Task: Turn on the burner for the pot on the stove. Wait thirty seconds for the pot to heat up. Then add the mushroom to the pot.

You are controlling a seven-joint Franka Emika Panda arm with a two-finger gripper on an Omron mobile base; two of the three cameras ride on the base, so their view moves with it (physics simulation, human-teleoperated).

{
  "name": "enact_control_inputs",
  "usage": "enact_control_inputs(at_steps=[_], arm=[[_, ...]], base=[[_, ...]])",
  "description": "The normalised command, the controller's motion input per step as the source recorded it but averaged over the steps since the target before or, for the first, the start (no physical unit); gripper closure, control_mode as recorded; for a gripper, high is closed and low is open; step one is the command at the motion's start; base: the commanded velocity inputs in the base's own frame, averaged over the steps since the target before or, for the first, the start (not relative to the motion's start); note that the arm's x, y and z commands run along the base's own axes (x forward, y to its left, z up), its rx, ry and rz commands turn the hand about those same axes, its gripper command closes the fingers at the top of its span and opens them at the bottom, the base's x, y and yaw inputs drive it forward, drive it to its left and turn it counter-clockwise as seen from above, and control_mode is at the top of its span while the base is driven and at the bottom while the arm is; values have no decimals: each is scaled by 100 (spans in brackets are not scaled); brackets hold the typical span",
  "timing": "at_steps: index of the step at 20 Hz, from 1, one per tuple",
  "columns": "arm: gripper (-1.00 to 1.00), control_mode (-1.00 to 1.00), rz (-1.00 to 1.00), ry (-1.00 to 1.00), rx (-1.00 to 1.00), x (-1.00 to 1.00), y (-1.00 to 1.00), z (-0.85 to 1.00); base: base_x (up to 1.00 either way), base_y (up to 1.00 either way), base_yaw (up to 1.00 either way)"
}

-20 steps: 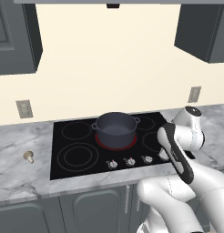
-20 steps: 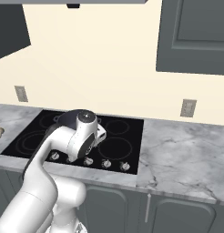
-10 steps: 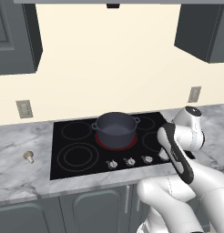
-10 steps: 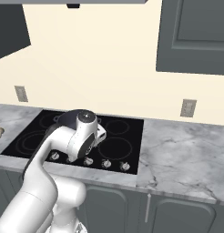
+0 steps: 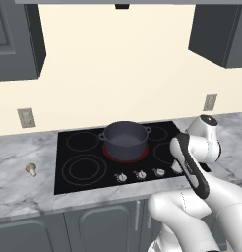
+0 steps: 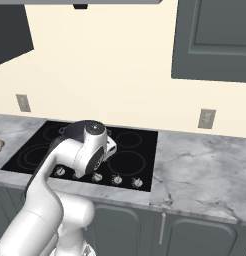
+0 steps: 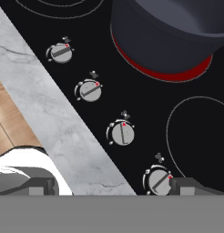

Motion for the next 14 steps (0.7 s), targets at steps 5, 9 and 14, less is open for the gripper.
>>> enact_control_inputs(at_steps=[5, 9, 14], arm=[[-100, -100, 0, 0, 0, 0, 0, 0], [-100, -100, 0, 0, 0, 0, 0, 0], [-100, -100, 0, 0, 0, 0, 0, 0]], base=[[0, 0, 0], [0, 0, 0], [0, 0, 0]])
